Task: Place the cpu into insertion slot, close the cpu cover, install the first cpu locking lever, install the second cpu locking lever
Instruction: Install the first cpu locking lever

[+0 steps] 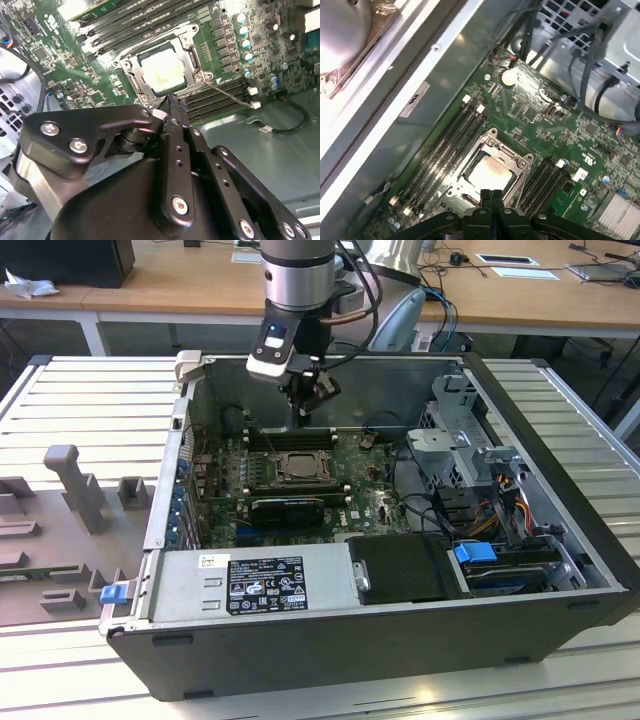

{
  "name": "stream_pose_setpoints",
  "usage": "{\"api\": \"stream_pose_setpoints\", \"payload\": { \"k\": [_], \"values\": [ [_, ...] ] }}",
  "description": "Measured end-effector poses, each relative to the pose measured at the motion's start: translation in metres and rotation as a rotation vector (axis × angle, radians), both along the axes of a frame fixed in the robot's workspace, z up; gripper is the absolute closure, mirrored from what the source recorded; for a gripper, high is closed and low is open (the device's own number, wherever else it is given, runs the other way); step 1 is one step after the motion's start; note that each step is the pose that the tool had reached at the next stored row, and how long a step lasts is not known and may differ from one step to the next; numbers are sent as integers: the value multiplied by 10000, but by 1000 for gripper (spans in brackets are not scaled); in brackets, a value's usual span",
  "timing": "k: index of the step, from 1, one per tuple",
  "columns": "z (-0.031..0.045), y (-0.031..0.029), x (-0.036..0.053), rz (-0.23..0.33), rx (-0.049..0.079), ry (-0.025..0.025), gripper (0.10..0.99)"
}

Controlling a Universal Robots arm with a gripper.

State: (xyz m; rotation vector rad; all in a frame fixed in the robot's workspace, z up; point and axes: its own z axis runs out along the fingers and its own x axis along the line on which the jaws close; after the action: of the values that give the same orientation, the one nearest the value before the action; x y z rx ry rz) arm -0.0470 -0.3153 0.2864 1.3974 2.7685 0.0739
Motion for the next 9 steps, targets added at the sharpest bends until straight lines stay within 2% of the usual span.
{"api": "stream_pose_setpoints", "payload": {
  "k": [3, 9],
  "values": [
    [0, 0, 0, 1524, 0, 0, 980],
    [0, 0, 0, 2070, 0, 0, 980]
  ]
}}
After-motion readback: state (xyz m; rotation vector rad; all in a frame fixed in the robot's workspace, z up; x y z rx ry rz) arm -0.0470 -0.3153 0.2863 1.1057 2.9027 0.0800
